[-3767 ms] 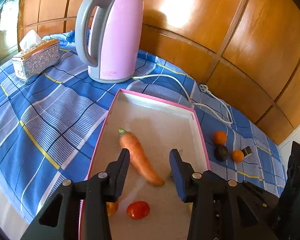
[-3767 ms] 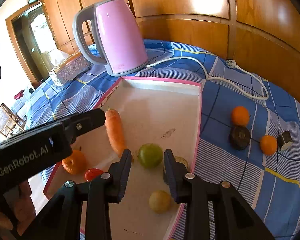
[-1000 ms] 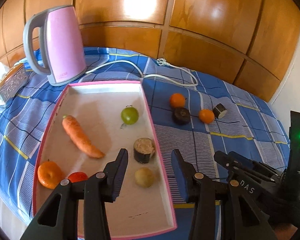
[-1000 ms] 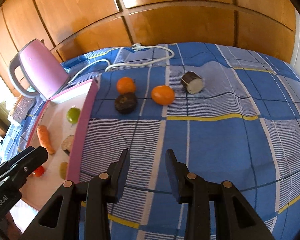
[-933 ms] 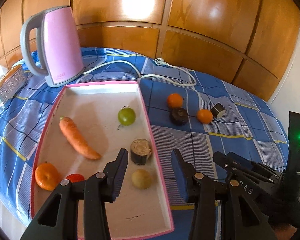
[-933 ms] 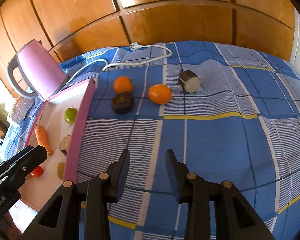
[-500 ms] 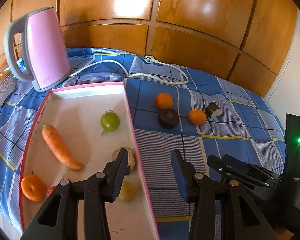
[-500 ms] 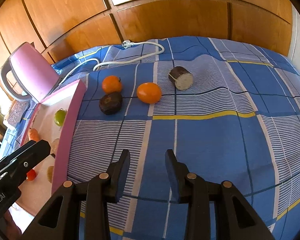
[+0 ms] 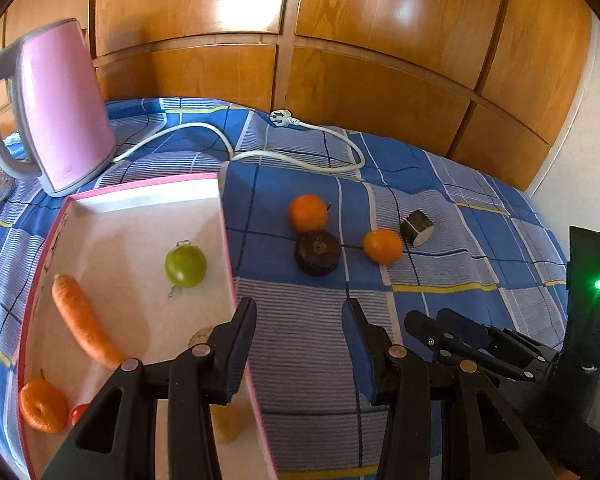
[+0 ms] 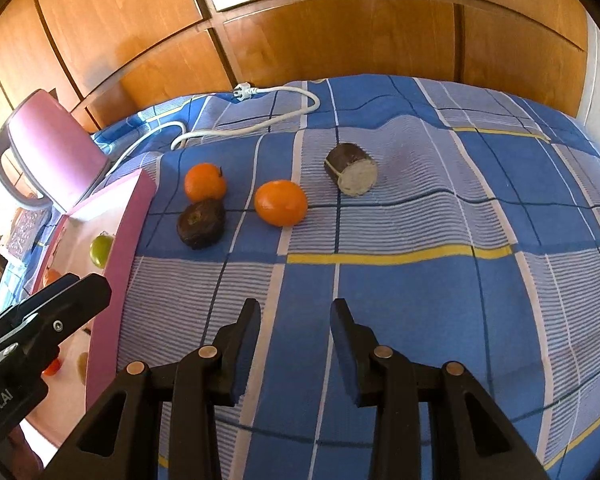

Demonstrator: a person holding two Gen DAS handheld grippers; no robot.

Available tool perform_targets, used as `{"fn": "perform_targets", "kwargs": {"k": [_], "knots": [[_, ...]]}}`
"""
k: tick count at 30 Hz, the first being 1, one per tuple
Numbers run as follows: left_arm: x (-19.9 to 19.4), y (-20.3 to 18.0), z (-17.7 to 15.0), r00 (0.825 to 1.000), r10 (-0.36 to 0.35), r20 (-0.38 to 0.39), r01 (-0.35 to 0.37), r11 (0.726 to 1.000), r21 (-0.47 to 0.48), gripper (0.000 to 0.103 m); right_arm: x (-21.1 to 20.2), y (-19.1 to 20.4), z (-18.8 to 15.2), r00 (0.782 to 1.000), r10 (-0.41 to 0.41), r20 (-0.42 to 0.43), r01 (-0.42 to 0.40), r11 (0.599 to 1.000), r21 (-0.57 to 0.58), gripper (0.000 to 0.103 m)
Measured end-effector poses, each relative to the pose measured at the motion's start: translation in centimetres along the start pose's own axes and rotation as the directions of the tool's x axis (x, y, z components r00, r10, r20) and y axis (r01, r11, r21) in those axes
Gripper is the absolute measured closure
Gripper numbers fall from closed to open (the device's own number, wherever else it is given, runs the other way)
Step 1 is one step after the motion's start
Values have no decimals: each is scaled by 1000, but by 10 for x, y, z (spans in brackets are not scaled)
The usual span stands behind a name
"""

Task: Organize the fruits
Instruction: 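Move left tool to the dark round chunk while right tool approaches the orange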

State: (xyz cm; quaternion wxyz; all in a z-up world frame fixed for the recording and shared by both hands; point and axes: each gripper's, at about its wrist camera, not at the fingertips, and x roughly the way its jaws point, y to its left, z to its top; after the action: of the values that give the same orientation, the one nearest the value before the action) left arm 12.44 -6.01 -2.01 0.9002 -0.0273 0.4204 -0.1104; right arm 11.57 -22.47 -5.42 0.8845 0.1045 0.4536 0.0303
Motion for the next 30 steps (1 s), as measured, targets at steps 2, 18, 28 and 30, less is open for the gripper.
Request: {"fn": "perform_targets", "kwargs": {"k": [2, 18, 28, 30], "knots": [[4, -1, 2, 1000, -6, -7, 6, 1000, -3, 58, 1, -3, 3, 1000, -3, 4, 3, 1000, 4, 66], [38, -2, 16, 999, -15, -41, 14, 999, -28, 58, 20, 2, 32, 999, 21, 28, -20, 999, -41, 66], [47, 5, 22, 998, -31, -52, 28, 998, -58, 60, 39, 7, 47, 999, 35, 17, -34, 998, -57, 66], [48, 7, 22, 998, -30, -52, 26, 998, -62, 60, 41, 9, 48, 999, 36, 17, -35, 997, -64, 66]]}}
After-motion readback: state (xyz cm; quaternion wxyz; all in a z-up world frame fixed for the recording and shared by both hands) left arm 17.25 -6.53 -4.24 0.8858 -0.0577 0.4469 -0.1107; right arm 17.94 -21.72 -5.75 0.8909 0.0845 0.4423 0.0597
